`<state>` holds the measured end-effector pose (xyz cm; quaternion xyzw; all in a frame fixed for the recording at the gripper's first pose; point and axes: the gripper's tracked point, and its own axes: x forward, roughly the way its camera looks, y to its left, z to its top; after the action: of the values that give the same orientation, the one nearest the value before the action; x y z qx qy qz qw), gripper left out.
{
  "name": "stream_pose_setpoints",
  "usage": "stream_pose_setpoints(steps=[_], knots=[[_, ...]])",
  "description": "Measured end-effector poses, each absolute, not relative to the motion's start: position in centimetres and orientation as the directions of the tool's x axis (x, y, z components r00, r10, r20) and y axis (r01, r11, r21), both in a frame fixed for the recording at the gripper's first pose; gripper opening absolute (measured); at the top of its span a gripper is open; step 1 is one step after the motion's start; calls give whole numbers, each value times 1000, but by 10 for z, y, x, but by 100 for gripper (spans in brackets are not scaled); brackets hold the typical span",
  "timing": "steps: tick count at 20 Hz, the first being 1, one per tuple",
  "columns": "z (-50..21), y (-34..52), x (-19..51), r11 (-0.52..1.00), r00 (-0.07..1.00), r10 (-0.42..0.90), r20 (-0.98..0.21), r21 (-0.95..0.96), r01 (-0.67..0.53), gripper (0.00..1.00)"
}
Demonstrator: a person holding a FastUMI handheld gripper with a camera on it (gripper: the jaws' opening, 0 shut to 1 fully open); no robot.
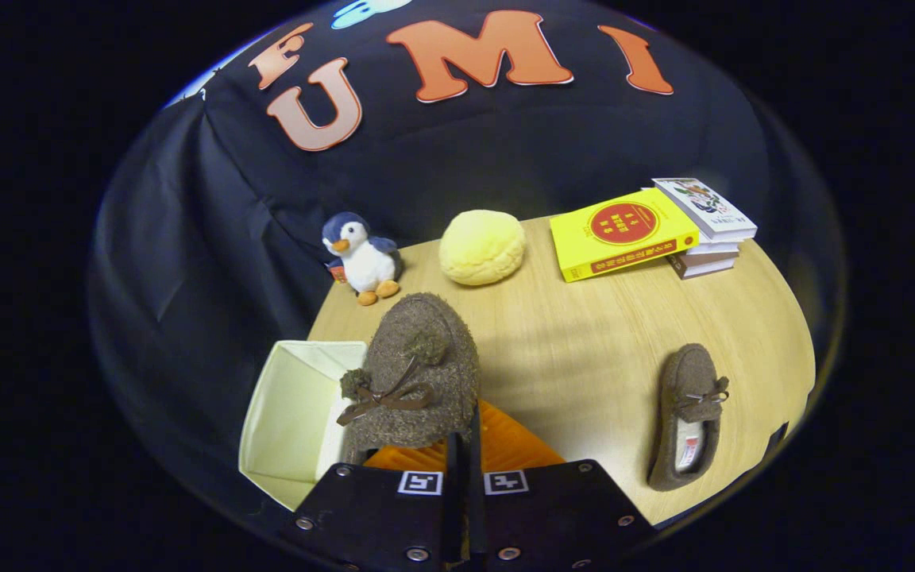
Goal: Open the storage box then place both shoes into the box .Put the left shoe in first, then the right shoe, with the right side of both shoes facing outward in a uniform manner.
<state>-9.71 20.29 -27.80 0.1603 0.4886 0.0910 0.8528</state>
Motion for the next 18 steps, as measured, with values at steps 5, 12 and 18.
stream_pose_setpoints(steps=[5,12,18], knots=[[-252,273,-91,918,488,367,-792,392,-53,5],[-286,353,-112,927,369,366,-854,371,-60,5],[-320,385,-128,949,274,316,-908,309,-68,5]])
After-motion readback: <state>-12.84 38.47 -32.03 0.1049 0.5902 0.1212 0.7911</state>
